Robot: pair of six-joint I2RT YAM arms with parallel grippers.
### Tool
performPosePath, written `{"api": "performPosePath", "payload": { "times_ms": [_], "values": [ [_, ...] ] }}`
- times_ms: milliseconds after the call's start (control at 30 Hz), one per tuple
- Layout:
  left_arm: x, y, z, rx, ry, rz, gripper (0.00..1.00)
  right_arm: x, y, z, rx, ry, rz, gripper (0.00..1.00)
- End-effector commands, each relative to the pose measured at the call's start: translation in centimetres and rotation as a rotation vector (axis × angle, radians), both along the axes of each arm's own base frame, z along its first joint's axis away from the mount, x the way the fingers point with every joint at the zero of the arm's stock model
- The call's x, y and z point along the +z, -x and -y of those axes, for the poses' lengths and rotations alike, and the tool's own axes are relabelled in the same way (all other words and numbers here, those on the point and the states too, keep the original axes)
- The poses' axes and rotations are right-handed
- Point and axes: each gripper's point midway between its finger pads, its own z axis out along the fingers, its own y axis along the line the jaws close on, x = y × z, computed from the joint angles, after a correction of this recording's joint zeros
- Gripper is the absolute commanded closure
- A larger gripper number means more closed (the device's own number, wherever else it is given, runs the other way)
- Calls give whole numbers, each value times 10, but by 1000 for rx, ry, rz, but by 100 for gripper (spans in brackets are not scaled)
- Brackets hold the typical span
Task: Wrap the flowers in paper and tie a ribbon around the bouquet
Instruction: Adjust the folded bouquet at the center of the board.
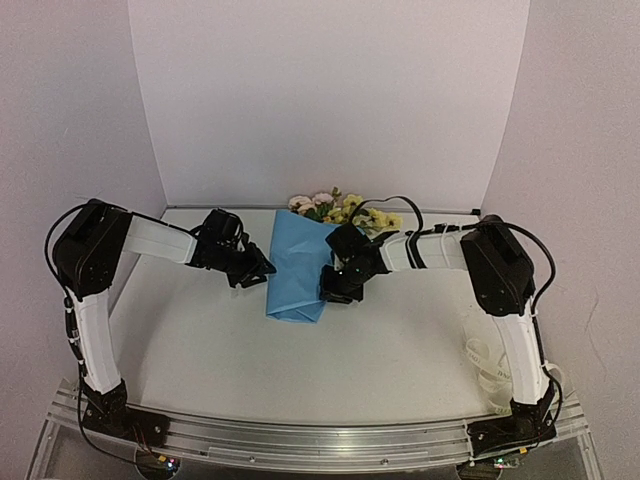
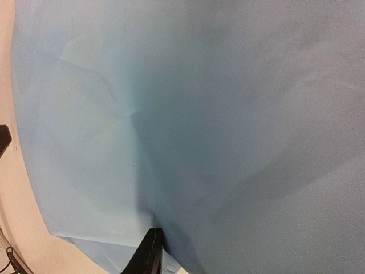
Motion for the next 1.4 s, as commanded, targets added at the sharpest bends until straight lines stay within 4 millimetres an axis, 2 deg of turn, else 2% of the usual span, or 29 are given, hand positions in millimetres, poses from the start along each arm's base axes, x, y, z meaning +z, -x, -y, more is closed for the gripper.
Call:
{"api": "performPosePath", "payload": {
  "times_ms": [0, 167, 233, 367, 433, 567, 700, 933, 1067, 1200, 1367],
  "values": [
    [-3, -6, -15, 4, -82, 15, 64, -30, 24, -9, 67, 98, -88, 80],
    [-23, -3, -26, -15, -195, -20, 63, -31, 35, -21, 83, 100, -93, 81],
    [-25, -2, -15, -71, -162, -21, 61, -34, 38, -18, 75, 105, -103, 81],
    [-32, 1, 3, -141, -127, -31, 66, -37, 41, -14, 63, 113, -111, 82],
    [-36, 4, 5, -148, -128, -44, 72, -37, 43, -14, 59, 112, -111, 83],
    [-42, 15, 1, -138, -124, -72, 90, -35, 47, -15, 59, 109, -106, 85],
    [-43, 28, -4, -119, -109, -95, 98, -35, 52, -19, 65, 105, -102, 85],
    [-37, 50, -24, -39, -109, -112, 100, -33, 58, -31, 82, 90, -94, 86],
    [-34, 61, -42, 19, -146, -116, 100, -31, 60, -44, 100, 65, -95, 86],
    [-37, 68, -64, 66, -179, -130, 100, -25, 59, -66, 121, 25, -87, 86],
    [-38, 73, -98, 131, -216, -146, 100, -15, 56, -105, 151, -54, -73, 85]
  ]
}}
